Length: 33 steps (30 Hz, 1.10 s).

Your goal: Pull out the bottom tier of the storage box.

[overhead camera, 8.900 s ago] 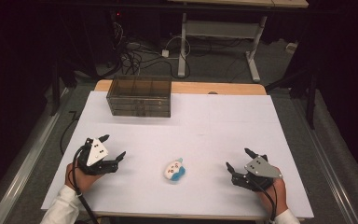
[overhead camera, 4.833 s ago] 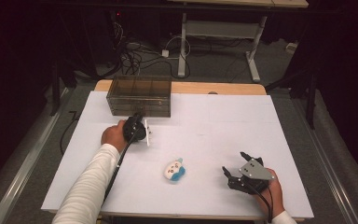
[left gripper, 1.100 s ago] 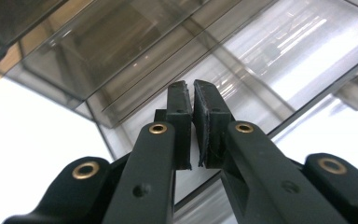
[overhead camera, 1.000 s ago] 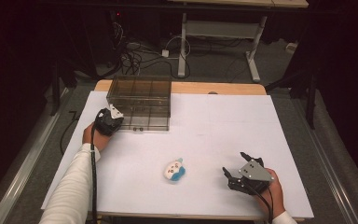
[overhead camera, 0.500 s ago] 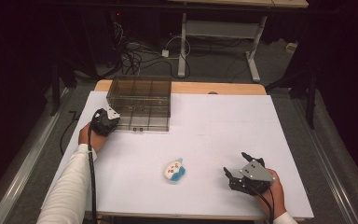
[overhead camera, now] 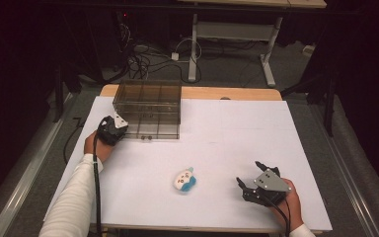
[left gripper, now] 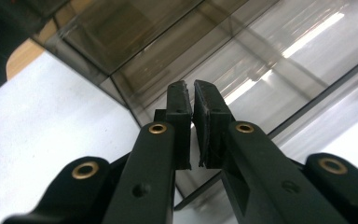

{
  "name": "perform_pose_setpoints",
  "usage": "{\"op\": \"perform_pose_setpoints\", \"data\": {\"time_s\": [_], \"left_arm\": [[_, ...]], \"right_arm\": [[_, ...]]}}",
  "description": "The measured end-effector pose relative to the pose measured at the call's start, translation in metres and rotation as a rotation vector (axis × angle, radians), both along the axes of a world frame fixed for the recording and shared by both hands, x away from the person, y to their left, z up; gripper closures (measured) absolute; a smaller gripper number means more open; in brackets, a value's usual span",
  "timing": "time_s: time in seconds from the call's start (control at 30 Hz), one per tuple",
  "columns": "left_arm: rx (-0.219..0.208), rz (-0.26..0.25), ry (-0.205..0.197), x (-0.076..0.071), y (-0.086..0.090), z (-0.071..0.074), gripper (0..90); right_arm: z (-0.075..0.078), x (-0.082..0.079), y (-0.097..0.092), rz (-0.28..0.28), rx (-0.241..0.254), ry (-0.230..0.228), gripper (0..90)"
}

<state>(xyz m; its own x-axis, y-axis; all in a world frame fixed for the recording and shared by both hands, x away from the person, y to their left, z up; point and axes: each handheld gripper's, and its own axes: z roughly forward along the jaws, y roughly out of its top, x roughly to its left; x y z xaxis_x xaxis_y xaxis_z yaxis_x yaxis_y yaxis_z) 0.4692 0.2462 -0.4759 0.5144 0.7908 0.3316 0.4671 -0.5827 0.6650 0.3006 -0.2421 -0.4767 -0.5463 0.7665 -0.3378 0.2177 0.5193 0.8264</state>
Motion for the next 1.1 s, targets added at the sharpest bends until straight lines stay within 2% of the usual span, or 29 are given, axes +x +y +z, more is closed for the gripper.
{"op": "perform_pose_setpoints", "data": {"time_s": [0.23, 0.27, 0.37, 0.47, 0.73, 0.77, 0.83, 0.93, 1.0, 1.1], "left_arm": [[-0.032, -0.076, -0.085, -0.016, -0.016, 0.019, 79.2], [-0.048, -0.081, -0.078, -0.019, -0.018, 0.021, 79.2], [-0.085, -0.109, -0.096, -0.027, -0.024, 0.028, 76.8], [-0.140, -0.134, -0.118, -0.037, -0.029, 0.032, 75.7], [-0.189, -0.228, -0.142, -0.064, -0.046, 0.043, 68.0], [-0.193, -0.238, -0.144, -0.068, -0.048, 0.043, 63.5], [-0.202, -0.275, -0.146, -0.077, -0.055, 0.044, 61.5], [-0.209, -0.285, -0.164, -0.089, -0.065, 0.045, 48.6], [-0.236, -0.303, -0.156, -0.095, -0.069, 0.045, 47.9], [-0.238, -0.310, -0.149, -0.105, -0.078, 0.045, 39.4]], "right_arm": [[0.000, 0.000, 0.000, 0.001, 0.003, -0.001, 20.7], [0.000, 0.000, 0.000, -0.001, 0.003, -0.001, 20.6], [0.000, 0.000, 0.000, 0.000, 0.002, 0.000, 20.6], [0.000, -0.001, 0.001, 0.006, 0.001, -0.001, 20.6], [0.001, -0.001, 0.001, 0.008, 0.001, -0.008, 20.6], [0.001, -0.001, 0.002, 0.010, 0.002, -0.008, 20.6], [0.001, -0.001, 0.002, 0.014, -0.003, -0.008, 20.6], [0.001, -0.001, 0.003, 0.019, -0.002, -0.008, 20.7], [0.001, -0.001, 0.004, 0.019, -0.001, -0.010, 20.6], [0.001, 0.000, 0.004, 0.021, -0.001, -0.009, 20.6]]}}
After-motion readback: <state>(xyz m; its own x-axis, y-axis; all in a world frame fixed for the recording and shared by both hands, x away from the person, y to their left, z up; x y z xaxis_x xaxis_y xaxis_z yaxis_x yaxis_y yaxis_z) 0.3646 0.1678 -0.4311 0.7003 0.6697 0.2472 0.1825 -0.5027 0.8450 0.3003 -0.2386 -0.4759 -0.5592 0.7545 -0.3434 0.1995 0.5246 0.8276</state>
